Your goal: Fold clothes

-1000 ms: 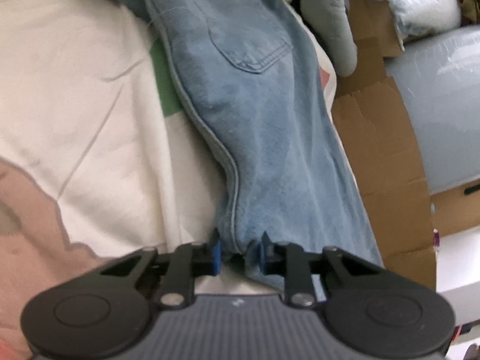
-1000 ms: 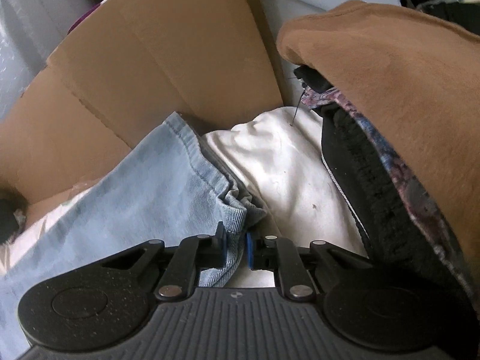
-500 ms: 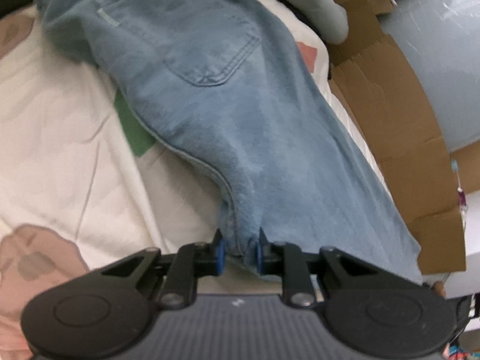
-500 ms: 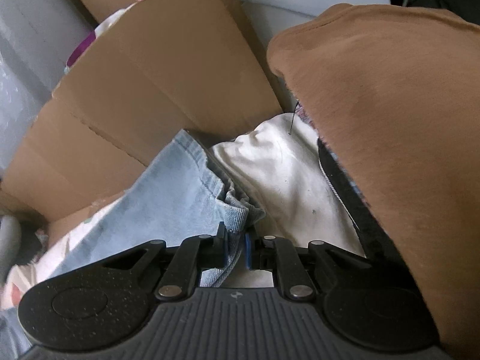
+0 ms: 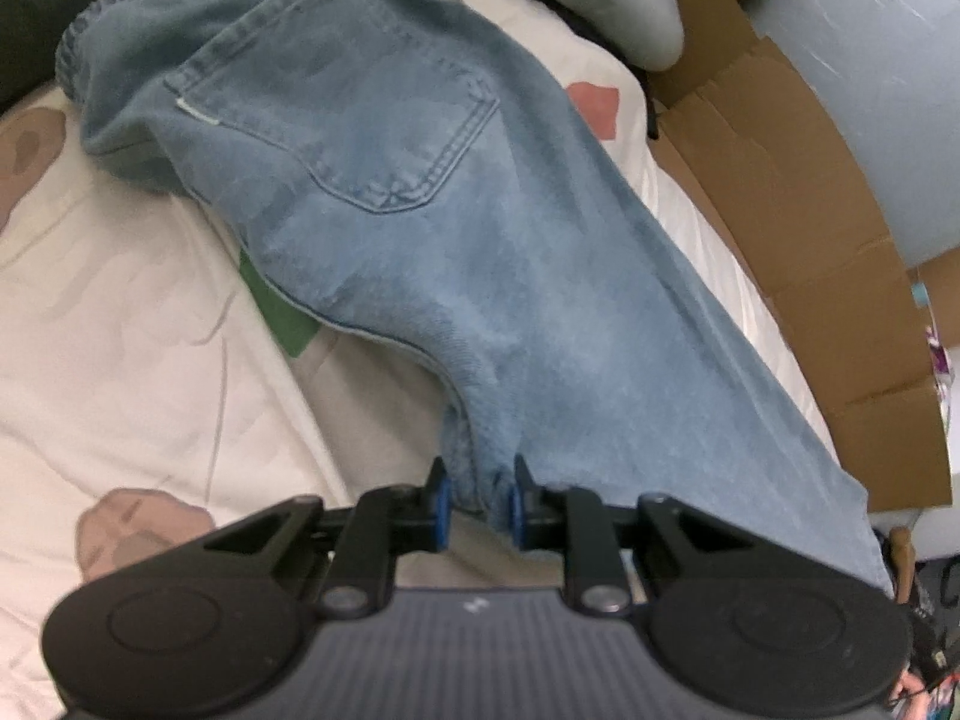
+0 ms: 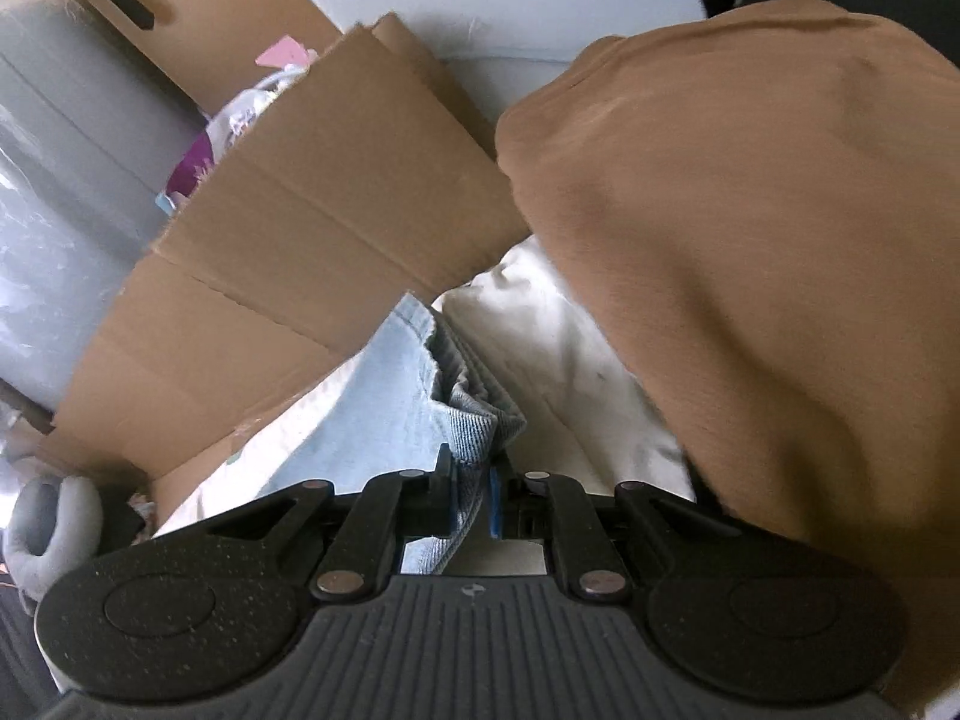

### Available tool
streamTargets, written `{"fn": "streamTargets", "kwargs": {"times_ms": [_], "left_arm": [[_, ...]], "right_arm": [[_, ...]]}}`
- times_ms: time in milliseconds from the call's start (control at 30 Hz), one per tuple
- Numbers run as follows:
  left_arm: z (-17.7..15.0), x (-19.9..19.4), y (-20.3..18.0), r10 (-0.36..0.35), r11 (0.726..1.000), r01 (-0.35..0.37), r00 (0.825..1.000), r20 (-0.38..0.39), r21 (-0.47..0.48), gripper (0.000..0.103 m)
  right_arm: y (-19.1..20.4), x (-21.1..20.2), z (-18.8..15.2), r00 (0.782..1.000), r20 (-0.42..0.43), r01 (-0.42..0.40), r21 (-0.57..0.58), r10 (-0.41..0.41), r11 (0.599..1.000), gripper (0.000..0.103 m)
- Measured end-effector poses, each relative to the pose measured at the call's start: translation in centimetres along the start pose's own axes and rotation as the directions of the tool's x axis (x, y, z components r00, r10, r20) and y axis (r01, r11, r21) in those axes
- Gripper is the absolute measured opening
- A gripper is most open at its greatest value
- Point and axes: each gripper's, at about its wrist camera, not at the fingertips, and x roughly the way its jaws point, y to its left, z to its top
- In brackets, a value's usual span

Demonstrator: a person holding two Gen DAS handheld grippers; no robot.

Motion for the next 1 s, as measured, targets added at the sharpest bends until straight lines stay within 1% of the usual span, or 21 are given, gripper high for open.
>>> {"fn": "streamTargets", "kwargs": {"times_ms": [200,267,600,700,1000], "left_arm": [[-0.1,-1.9,0.3,-0.009,1.0,0.009,1.0,-0.016,0.01,0.019],[-0.1,-2.1,0.3,-0.007,1.0,0.007,1.0,-0.017,0.012,0.019],[-0.2,-4.1,0.3,0.008,1.0,-0.007,1.0,-0.023,0.018,0.019],[-0.3,-4.3,0.3,0.014,1.0,-0.014,0.999,-0.034,0.022,0.019],[-0.5,-4.3,0.6,0.011,0.999,-0.008,0.998,-0.068,0.04,0.019]], "right_arm": [[-1.4,-3.3,-1.1,1.0,-0.023,0.015,0.013,-0.015,1.0,0.008],[-1.9,-4.4,-1.5,0.999,-0.029,0.023,0.028,-0.022,0.999,0.008],[-2.9,-10.6,-3.2,0.998,-0.052,0.036,0.031,-0.034,0.999,0.008],[-3.2,-12.6,-3.8,0.997,-0.067,0.044,0.046,-0.041,0.998,0.008],[-4.6,-18.2,-6.0,0.991,-0.104,0.091,0.034,-0.087,0.995,0.008]]}}
